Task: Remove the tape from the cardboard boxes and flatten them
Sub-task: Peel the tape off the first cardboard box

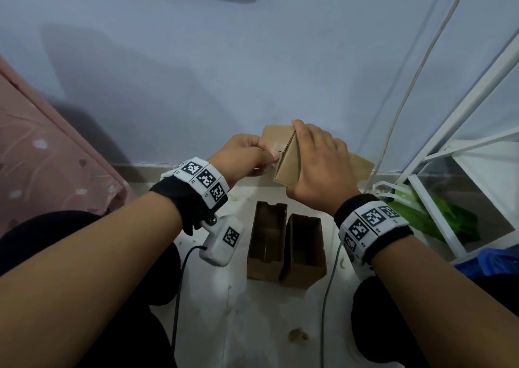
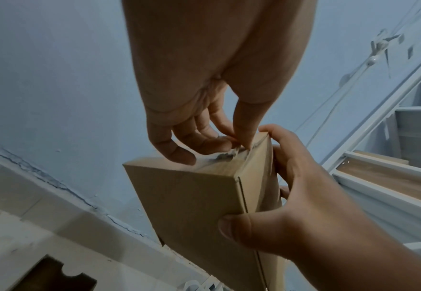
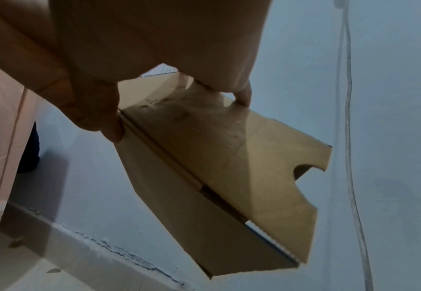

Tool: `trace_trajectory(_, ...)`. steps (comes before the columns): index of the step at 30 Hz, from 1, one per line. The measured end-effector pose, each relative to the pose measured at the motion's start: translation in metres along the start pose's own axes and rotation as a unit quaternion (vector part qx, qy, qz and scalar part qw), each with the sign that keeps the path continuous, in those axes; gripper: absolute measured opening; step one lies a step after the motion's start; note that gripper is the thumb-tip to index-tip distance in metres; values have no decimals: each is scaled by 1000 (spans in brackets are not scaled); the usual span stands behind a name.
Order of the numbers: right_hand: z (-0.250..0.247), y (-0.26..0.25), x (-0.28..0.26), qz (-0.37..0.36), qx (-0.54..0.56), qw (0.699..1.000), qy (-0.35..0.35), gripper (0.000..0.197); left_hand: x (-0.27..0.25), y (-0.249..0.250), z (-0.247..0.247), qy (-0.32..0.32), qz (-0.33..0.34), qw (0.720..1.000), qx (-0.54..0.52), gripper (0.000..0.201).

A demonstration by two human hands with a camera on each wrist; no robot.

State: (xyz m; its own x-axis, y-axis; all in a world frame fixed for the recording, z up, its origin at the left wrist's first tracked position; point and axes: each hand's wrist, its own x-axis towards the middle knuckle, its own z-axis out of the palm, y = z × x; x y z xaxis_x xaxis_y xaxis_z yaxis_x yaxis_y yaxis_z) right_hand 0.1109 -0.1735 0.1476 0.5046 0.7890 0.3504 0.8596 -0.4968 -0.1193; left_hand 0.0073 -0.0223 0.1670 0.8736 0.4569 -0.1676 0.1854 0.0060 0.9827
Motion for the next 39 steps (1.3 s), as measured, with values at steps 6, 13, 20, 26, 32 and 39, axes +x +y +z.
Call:
trace_trajectory(6, 0, -3, 0, -11, -25, 1000, -10, 115, 3, -6, -3, -3, -19, 1000, 7, 8)
trace_trajectory(13, 5, -4, -1, 4, -27, 1000, -11, 114, 5, -9, -2, 66, 27, 997, 29, 8)
trace_trajectory(20, 4, -7, 2, 12, -9, 1000, -5, 117, 5, -5, -6, 85, 39, 996, -10, 24)
trace_trajectory(26, 6, -9, -3, 16, 24, 1000, -13, 121, 10, -9, -6, 97, 101, 978, 154, 37)
trace_trajectory(32, 3, -11, -3, 82, 134, 987, 44, 123, -2, -11, 6, 4, 163, 946, 279, 51)
trace_trajectory(39, -3, -21, -1, 38, 188, 980, 58, 123, 20, -20, -13, 67, 4, 985, 158, 111)
